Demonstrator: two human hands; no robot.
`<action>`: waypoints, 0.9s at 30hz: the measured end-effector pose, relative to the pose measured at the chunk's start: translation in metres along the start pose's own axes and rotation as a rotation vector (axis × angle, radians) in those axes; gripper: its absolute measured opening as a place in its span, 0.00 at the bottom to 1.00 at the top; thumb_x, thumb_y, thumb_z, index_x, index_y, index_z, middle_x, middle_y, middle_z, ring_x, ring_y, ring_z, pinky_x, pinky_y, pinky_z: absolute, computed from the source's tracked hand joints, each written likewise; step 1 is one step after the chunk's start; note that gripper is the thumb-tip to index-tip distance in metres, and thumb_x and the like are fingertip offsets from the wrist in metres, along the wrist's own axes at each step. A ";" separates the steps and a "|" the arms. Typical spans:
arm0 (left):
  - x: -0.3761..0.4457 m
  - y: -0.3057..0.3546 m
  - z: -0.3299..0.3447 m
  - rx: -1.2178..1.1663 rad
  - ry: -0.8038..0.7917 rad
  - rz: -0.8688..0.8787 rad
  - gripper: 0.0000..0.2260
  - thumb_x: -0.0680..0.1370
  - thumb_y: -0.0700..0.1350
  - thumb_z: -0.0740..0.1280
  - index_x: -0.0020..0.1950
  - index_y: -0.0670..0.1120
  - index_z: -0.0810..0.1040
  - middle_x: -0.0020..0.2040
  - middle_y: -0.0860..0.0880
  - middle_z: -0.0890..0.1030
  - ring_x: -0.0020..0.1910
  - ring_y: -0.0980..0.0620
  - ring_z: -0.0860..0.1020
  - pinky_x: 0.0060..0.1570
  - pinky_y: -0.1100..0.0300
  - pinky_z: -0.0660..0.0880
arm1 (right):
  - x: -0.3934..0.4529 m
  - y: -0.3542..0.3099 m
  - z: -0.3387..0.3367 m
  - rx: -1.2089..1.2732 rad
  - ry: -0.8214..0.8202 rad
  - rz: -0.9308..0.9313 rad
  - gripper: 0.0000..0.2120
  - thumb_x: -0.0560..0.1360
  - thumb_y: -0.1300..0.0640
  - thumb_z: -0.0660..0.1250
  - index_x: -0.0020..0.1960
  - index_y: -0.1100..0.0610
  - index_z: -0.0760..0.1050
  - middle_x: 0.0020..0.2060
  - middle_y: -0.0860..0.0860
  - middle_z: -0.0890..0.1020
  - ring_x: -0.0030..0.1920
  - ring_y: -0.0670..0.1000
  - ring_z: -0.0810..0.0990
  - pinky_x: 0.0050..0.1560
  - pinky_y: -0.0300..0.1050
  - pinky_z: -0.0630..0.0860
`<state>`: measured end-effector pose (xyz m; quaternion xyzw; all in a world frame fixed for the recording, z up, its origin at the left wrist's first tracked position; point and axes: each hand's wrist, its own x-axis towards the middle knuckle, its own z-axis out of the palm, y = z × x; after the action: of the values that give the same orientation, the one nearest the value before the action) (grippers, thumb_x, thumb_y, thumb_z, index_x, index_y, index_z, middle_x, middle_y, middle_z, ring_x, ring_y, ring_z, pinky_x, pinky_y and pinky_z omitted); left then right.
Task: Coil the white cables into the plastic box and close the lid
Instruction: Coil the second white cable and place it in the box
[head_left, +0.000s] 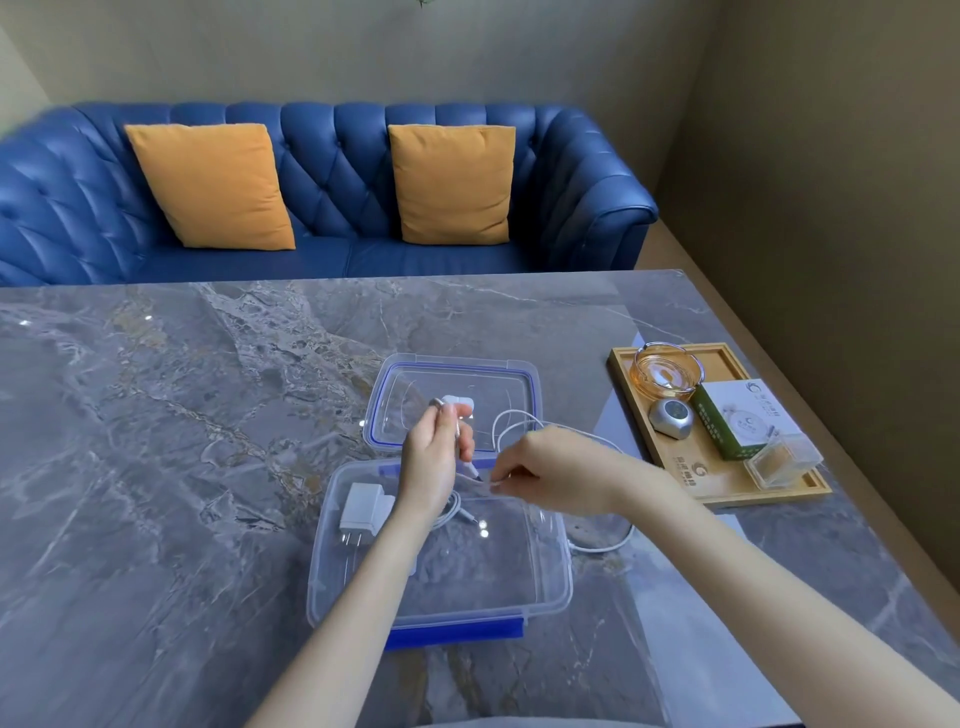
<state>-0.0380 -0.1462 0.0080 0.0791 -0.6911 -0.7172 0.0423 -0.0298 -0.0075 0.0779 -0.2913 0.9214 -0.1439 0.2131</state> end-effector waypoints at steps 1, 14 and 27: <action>-0.004 -0.002 -0.001 0.053 -0.031 0.002 0.14 0.81 0.44 0.51 0.42 0.44 0.73 0.26 0.50 0.70 0.26 0.54 0.69 0.31 0.59 0.71 | 0.000 0.002 -0.005 -0.066 0.052 -0.004 0.11 0.76 0.56 0.60 0.50 0.57 0.80 0.44 0.56 0.83 0.44 0.59 0.77 0.47 0.49 0.74; -0.020 0.016 0.001 -0.470 -0.458 -0.435 0.28 0.79 0.56 0.47 0.27 0.43 0.70 0.14 0.55 0.59 0.13 0.59 0.55 0.19 0.66 0.51 | 0.008 0.028 0.011 0.341 0.646 -0.064 0.16 0.70 0.44 0.67 0.35 0.57 0.80 0.23 0.51 0.73 0.27 0.52 0.67 0.31 0.44 0.67; -0.020 0.025 0.002 -0.730 -0.405 -0.719 0.28 0.79 0.53 0.52 0.19 0.47 0.64 0.14 0.54 0.61 0.13 0.59 0.62 0.15 0.69 0.61 | 0.005 0.013 0.049 0.498 0.516 0.054 0.17 0.80 0.51 0.54 0.38 0.60 0.69 0.29 0.53 0.71 0.32 0.50 0.66 0.37 0.47 0.65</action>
<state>-0.0198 -0.1424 0.0338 0.1509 -0.3212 -0.8805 -0.3144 -0.0163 -0.0073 0.0290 -0.1601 0.8888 -0.4273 0.0416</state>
